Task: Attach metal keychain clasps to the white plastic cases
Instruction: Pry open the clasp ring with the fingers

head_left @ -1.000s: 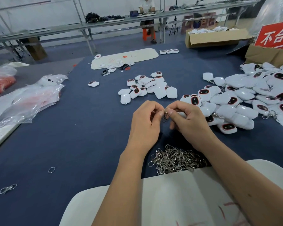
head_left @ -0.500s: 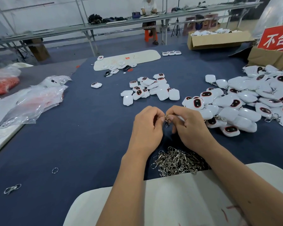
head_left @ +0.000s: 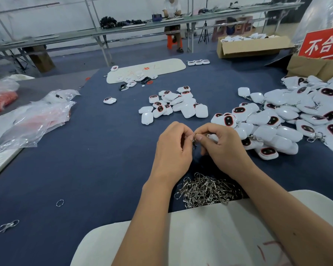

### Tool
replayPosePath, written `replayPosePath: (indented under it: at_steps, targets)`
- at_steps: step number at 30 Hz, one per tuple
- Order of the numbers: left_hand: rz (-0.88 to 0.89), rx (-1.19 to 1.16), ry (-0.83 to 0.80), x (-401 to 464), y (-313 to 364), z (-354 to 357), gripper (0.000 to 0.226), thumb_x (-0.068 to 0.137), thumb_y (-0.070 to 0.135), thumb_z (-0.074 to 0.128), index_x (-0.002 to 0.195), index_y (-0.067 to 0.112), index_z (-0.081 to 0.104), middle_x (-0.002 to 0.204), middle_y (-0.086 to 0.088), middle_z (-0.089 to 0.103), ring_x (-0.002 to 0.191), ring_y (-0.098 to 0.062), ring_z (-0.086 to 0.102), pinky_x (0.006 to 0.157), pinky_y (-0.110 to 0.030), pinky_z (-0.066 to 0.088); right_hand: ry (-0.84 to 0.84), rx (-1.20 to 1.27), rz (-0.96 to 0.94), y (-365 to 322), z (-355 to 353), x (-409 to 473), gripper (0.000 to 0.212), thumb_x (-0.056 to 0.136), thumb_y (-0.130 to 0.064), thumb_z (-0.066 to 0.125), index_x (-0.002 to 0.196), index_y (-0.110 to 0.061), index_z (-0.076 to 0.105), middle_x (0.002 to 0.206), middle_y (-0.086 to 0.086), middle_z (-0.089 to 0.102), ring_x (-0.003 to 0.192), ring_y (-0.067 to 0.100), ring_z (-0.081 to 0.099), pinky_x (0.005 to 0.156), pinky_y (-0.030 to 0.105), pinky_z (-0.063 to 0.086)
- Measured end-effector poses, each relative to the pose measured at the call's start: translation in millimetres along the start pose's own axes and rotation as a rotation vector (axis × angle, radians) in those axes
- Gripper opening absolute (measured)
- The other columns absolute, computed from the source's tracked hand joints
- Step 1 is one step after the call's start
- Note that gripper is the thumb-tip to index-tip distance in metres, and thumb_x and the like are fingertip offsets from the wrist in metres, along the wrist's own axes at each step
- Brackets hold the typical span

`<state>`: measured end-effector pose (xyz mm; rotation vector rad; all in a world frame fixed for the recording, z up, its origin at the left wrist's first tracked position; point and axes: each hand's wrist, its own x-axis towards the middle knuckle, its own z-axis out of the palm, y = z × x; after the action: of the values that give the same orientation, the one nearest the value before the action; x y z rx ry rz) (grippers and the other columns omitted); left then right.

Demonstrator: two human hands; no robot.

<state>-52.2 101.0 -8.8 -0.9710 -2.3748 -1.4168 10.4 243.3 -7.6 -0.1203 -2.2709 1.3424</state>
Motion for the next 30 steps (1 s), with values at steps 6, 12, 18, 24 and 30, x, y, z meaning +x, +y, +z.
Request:
replayPosePath:
  at_steps: [6, 12, 18, 24, 30]
  targets:
    - [-0.008, 0.023, -0.006, -1.5, 1.3, 1.4, 0.015, 0.097, 0.009, 0.058, 0.086, 0.018, 0.060, 0.087, 0.009, 0.058, 0.081, -0.010, 0.054, 0.067, -0.019, 0.041, 0.059, -0.103, -0.106, -3.7, -1.7, -2.3, 0.018, 0.095, -0.003, 0.069, 0.084, -0.015, 0.076, 0.060, -0.022, 0.062, 0.059, 0.003, 0.059, 0.062, 0.015, 0.043]
    - [-0.011, 0.043, 0.019, -1.7, 3.0, 4.0, 0.017, 0.098, 0.006, 0.055, 0.086, 0.018, 0.058, 0.087, 0.009, 0.058, 0.081, -0.009, 0.054, 0.068, -0.021, 0.042, 0.122, -0.204, -0.188, -3.6, 0.1, -2.3, 0.015, 0.092, -0.002, 0.072, 0.085, -0.014, 0.078, 0.063, -0.027, 0.062, 0.067, -0.001, 0.062, 0.068, 0.014, 0.042]
    - [-0.029, 0.057, 0.055, -2.3, 5.6, 8.1, 0.018, 0.097, 0.006, 0.055, 0.084, 0.018, 0.057, 0.086, 0.009, 0.057, 0.082, -0.010, 0.054, 0.071, -0.029, 0.045, 0.200, -0.279, -0.248, -2.5, 2.4, -3.2, 0.014, 0.090, -0.004, 0.072, 0.082, -0.014, 0.078, 0.077, -0.009, 0.075, 0.074, 0.008, 0.067, 0.075, 0.028, 0.051]
    - [-0.017, 0.066, 0.115, -3.0, 12.0, 11.0, 0.016, 0.097, 0.009, 0.056, 0.083, 0.017, 0.055, 0.085, 0.008, 0.056, 0.082, -0.011, 0.054, 0.072, -0.037, 0.047, 0.207, -0.168, -0.114, -4.0, 5.0, -3.5, 0.008, 0.093, -0.010, 0.072, 0.088, -0.013, 0.078, 0.082, -0.011, 0.075, 0.081, 0.004, 0.068, 0.077, 0.015, 0.049]
    - [-0.009, 0.085, 0.110, -0.4, 8.2, 8.7, 0.016, 0.098, 0.007, 0.055, 0.085, 0.017, 0.056, 0.087, 0.009, 0.056, 0.083, -0.010, 0.053, 0.073, -0.032, 0.045, 0.081, -0.127, 0.054, -0.9, 6.5, -3.3, 0.040, 0.085, 0.014, 0.052, 0.115, -0.013, 0.051, 0.116, 0.007, 0.054, 0.095, 0.004, 0.054, 0.082, 0.005, 0.039]
